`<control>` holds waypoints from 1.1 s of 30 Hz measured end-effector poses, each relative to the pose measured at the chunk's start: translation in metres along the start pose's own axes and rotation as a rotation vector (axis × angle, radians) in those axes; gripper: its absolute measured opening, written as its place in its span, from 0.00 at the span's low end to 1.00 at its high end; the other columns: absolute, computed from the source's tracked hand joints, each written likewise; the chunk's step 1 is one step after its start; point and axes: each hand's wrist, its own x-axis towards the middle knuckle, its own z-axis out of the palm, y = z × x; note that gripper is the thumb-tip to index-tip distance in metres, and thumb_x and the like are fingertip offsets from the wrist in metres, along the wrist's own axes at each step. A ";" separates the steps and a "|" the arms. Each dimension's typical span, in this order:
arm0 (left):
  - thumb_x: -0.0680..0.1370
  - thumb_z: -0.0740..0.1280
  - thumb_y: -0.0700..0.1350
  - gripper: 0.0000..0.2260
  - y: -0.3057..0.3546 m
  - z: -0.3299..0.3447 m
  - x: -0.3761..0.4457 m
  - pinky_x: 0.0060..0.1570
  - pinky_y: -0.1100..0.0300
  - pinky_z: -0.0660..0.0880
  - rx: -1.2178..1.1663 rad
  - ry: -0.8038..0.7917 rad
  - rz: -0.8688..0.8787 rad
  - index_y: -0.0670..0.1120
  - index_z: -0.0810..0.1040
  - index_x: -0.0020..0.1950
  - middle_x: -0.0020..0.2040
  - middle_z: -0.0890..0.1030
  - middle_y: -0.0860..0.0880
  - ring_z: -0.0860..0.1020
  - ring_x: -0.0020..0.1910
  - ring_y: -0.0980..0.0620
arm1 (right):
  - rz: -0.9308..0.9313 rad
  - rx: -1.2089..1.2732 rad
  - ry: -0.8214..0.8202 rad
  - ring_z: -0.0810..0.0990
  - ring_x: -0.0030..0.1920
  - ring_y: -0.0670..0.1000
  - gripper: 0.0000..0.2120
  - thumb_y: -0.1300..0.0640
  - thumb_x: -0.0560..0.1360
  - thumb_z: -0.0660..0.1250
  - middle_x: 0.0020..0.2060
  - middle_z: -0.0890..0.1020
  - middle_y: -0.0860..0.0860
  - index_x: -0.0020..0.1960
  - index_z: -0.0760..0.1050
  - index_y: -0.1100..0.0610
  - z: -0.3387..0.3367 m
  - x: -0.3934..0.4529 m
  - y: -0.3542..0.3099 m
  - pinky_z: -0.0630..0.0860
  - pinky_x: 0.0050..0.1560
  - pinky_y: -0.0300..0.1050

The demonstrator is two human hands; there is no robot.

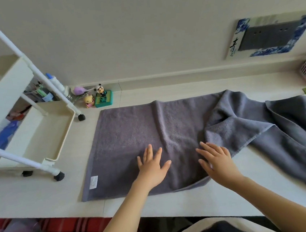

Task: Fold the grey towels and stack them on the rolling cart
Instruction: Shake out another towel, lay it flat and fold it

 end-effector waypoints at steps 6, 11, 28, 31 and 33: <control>0.81 0.56 0.54 0.23 0.087 0.001 0.030 0.71 0.51 0.58 -0.085 0.075 0.257 0.50 0.60 0.75 0.75 0.60 0.50 0.62 0.72 0.47 | 0.295 0.005 0.235 0.72 0.63 0.61 0.17 0.49 0.76 0.61 0.64 0.76 0.55 0.60 0.77 0.54 -0.047 -0.012 0.071 0.65 0.63 0.59; 0.81 0.58 0.52 0.20 0.177 0.016 0.058 0.69 0.58 0.58 -0.127 0.139 0.458 0.50 0.67 0.72 0.70 0.68 0.52 0.65 0.70 0.52 | 0.558 -0.055 0.240 0.68 0.65 0.64 0.21 0.48 0.77 0.62 0.68 0.70 0.58 0.68 0.70 0.54 -0.080 -0.035 0.144 0.61 0.65 0.60; 0.82 0.50 0.56 0.20 0.336 0.076 0.116 0.68 0.54 0.60 0.035 -0.029 0.423 0.48 0.69 0.68 0.54 0.81 0.47 0.73 0.61 0.47 | 0.896 0.570 0.275 0.76 0.41 0.53 0.09 0.50 0.76 0.65 0.37 0.77 0.48 0.40 0.71 0.53 -0.098 -0.074 0.250 0.66 0.39 0.43; 0.81 0.52 0.58 0.22 0.357 0.070 0.116 0.58 0.52 0.71 -0.128 -0.126 0.425 0.54 0.61 0.74 0.49 0.80 0.49 0.77 0.53 0.47 | 0.802 0.647 0.318 0.73 0.36 0.47 0.07 0.53 0.76 0.65 0.33 0.77 0.47 0.40 0.71 0.51 -0.113 -0.072 0.253 0.67 0.37 0.33; 0.81 0.51 0.60 0.21 0.372 0.068 0.118 0.54 0.54 0.74 -0.202 -0.230 0.429 0.62 0.56 0.74 0.44 0.78 0.50 0.78 0.42 0.50 | 0.716 0.659 0.306 0.73 0.34 0.42 0.07 0.54 0.76 0.65 0.32 0.77 0.46 0.39 0.71 0.49 -0.127 -0.071 0.253 0.67 0.37 0.30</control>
